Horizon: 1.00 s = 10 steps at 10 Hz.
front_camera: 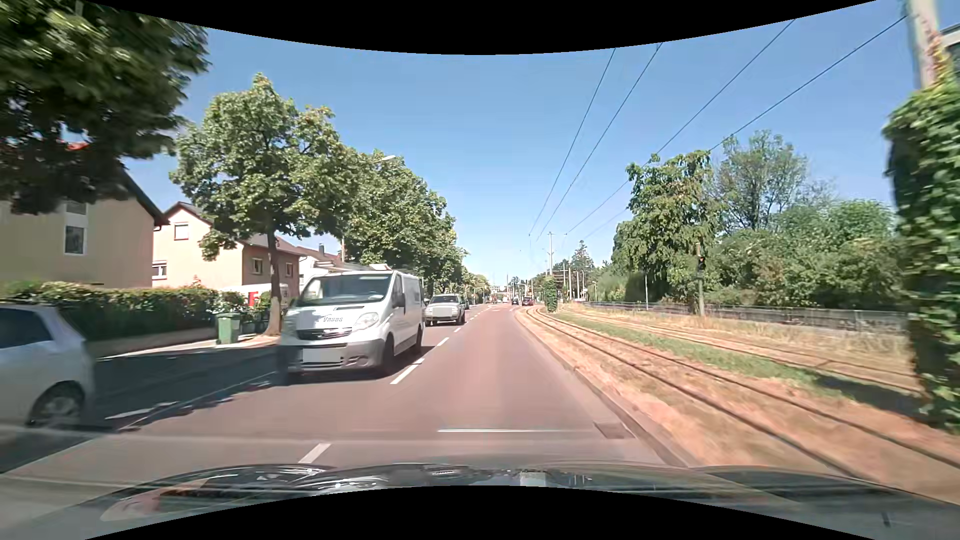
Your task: Follow the waypoints while adhering to traffic rules and regulations
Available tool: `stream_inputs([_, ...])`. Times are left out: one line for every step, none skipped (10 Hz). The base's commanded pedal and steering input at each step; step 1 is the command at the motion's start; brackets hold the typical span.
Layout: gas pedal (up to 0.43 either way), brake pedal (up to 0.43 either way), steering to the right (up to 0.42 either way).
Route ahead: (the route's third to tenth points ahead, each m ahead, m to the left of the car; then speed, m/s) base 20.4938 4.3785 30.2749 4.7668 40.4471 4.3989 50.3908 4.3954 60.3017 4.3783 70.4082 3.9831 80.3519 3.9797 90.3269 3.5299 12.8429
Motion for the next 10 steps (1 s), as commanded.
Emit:
stream_inputs([0.000, 0.000, 0.000])
stream_inputs([0.000, 0.000, 0.000])
stream_inputs([0.000, 0.000, -0.001])
stream_inputs([0.000, 0.000, -0.001])
stream_inputs([0.000, 0.000, -0.001])
stream_inputs([0.000, 0.000, -0.002])
stream_inputs([0.000, 0.000, -0.002])
stream_inputs([0.000, 0.000, -0.002])
stream_inputs([0.000, 0.000, -0.002])
stream_inputs([0.000, 0.000, -0.002])
